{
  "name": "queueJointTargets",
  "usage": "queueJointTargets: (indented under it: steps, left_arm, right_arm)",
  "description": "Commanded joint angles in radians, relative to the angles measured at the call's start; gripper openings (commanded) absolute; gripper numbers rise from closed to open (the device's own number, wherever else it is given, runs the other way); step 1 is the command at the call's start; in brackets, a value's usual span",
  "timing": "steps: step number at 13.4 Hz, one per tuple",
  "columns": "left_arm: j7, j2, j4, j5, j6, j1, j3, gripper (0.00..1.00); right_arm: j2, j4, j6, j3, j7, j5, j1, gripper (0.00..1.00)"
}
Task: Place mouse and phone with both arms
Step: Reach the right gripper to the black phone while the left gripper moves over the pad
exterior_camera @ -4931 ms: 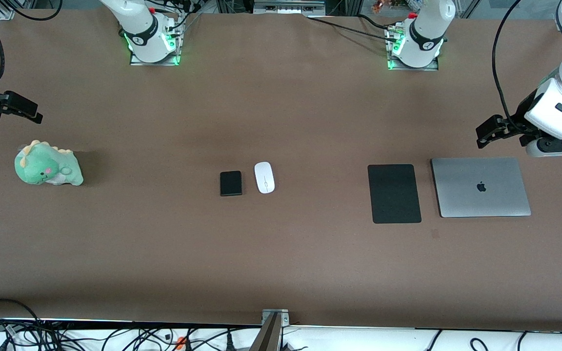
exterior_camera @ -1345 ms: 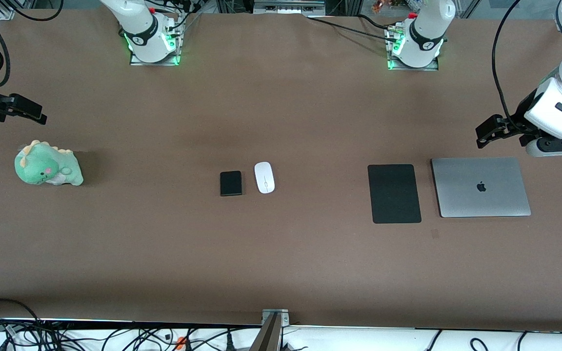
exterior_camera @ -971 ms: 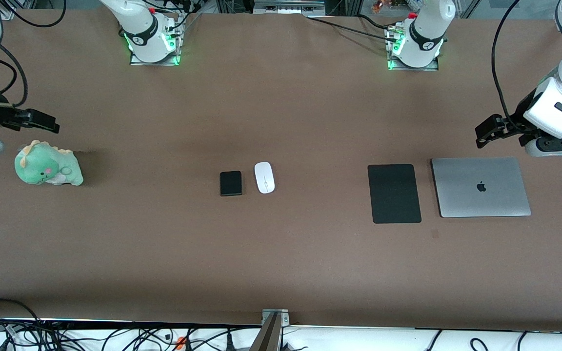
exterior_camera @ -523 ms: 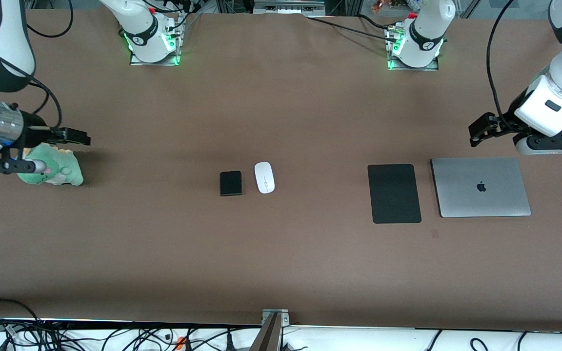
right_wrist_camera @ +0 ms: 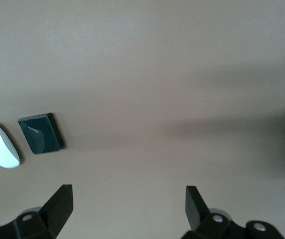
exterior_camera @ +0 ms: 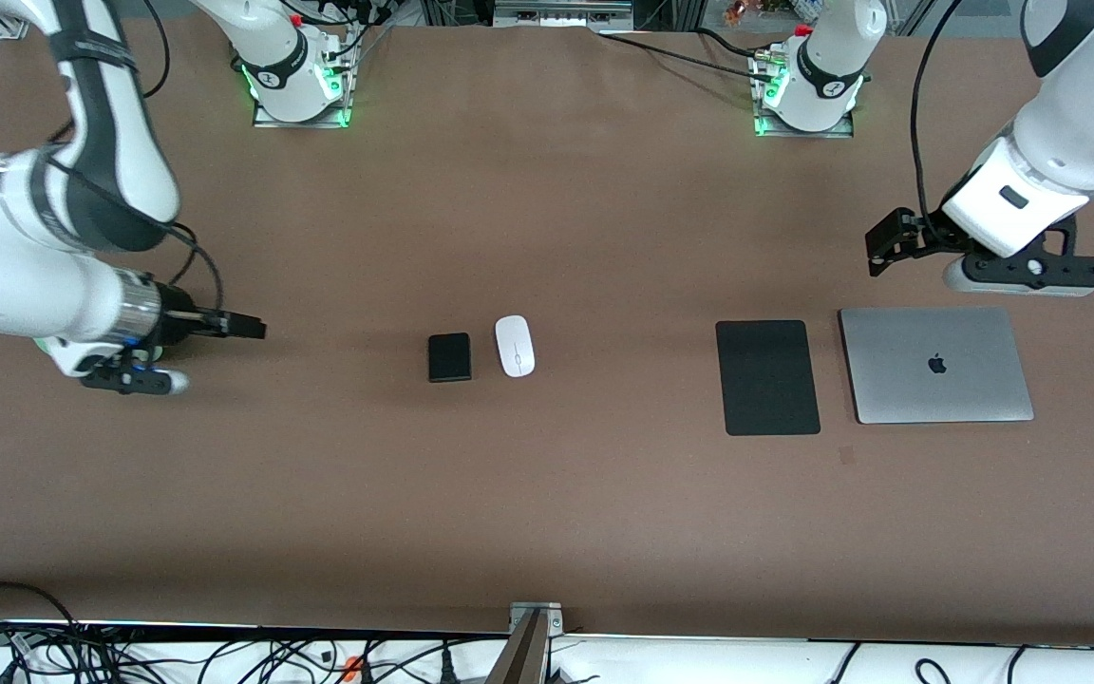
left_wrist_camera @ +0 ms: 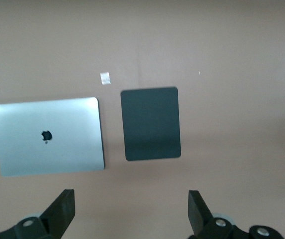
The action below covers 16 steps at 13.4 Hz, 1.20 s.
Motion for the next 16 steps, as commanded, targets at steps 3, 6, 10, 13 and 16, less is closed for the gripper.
queueJointTargets:
  steps: [3,6,10,13,16]
  left_arm:
    - [0.013,0.110,0.035,-0.021,-0.065,-0.044,0.000,1.00]
    - [-0.072,0.151,0.037,-0.081,-0.044,-0.075,0.001,1.00]
    - [-0.145,0.210,0.029,-0.102,0.046,-0.113,0.001,1.00]
    - [-0.220,0.237,0.020,-0.102,0.093,-0.148,0.001,1.00]
    - [-0.234,0.257,0.020,-0.102,0.120,-0.150,0.001,1.00]
  right_arm:
    - [0.092,0.008,0.150,-0.013,0.190,-0.006,0.159,1.00]
    - [0.155,0.005,0.262,-0.013,0.205,-0.028,0.243,1.00]
    - [0.247,0.002,0.440,-0.020,0.230,-0.067,0.363,1.00]
    - [0.302,0.000,0.521,-0.020,0.318,-0.164,0.415,1.00]
    - [0.347,-0.003,0.564,-0.023,0.363,-0.224,0.450,1.00]
